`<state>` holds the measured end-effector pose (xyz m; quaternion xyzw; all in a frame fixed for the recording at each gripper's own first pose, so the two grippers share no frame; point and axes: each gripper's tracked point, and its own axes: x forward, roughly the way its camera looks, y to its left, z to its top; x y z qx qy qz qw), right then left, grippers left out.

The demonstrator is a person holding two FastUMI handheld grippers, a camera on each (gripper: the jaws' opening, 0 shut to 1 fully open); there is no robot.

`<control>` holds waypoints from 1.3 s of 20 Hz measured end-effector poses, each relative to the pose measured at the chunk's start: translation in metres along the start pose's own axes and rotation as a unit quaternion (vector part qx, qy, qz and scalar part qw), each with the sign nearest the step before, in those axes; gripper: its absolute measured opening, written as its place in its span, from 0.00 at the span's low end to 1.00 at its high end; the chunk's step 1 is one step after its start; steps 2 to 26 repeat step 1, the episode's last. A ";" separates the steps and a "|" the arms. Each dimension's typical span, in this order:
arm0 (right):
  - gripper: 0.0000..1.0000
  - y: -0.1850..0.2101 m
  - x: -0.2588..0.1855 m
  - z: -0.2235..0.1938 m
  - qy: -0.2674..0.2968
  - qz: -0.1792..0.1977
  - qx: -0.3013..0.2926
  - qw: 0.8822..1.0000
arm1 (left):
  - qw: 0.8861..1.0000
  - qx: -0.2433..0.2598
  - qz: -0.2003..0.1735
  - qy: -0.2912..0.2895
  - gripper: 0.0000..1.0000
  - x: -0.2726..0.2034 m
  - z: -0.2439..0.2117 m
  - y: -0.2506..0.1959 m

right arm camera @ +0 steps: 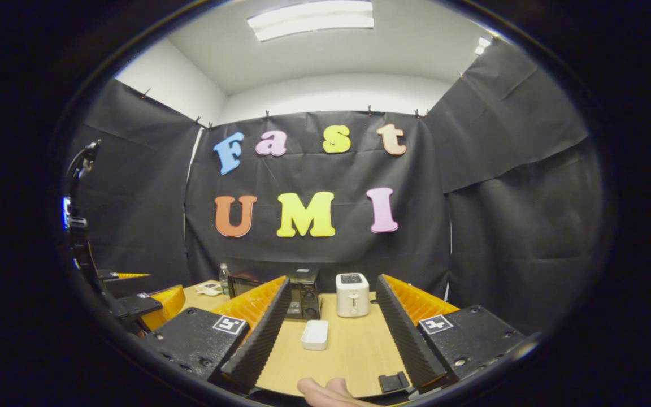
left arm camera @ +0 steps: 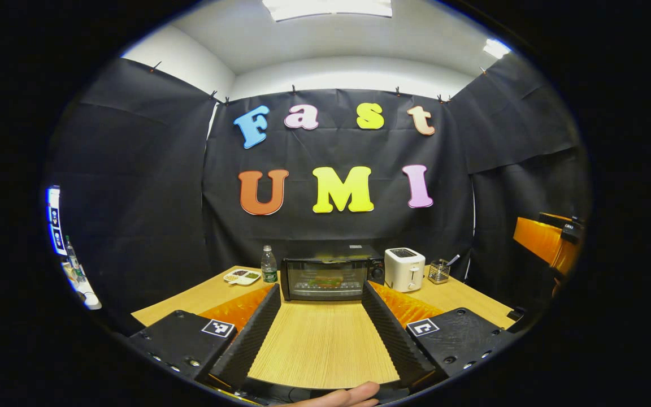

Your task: Open the electric oven with the left hand, put the food in, and close the electric oven.

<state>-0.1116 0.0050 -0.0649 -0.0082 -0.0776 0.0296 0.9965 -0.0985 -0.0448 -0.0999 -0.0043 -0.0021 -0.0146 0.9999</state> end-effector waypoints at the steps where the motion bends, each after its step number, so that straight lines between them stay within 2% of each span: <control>1: 0.88 -0.002 0.000 0.002 -0.002 -0.004 0.004 1.000 | 1.000 -0.002 -0.002 0.000 0.95 0.000 0.000 -0.001; 26: 0.88 -0.002 0.000 0.002 -0.002 -0.004 0.004 1.000 | 1.000 -0.002 -0.002 0.000 0.95 0.000 0.000 -0.001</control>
